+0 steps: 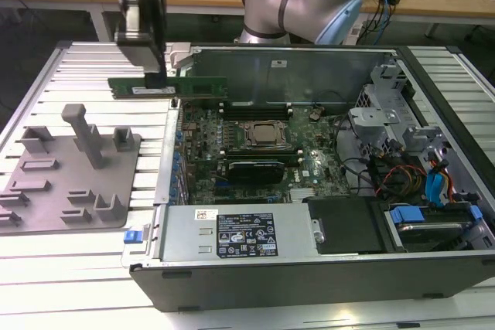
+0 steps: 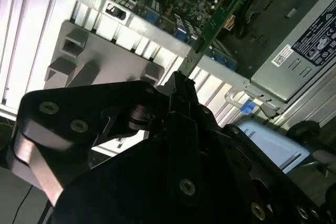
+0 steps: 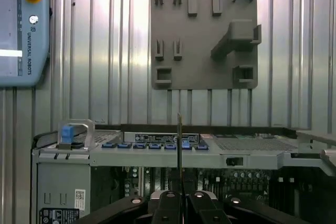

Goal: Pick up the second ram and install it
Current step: 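Pick up the second ram and move it above second insertion slot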

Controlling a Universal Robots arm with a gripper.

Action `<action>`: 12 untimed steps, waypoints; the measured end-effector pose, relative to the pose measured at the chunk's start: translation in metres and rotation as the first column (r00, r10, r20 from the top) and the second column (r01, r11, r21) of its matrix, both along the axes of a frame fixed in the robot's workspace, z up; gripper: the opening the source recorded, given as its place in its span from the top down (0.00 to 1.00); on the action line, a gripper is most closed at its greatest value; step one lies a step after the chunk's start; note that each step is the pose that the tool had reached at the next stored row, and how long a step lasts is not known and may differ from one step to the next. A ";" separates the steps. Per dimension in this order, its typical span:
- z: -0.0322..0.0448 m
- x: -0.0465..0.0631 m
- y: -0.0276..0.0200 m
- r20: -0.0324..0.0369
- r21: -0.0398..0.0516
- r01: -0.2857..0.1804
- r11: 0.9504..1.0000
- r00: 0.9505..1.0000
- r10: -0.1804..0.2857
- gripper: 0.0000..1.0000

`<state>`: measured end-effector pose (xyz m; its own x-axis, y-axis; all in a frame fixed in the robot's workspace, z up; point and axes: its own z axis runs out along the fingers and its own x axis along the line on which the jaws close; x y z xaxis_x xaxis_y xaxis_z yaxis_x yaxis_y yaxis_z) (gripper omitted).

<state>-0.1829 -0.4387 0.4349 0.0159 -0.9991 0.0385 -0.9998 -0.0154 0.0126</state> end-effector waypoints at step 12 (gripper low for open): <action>-0.0001 0.084 0.0000 0.000 0.000 0.000 1.000 1.000 0.000 0.90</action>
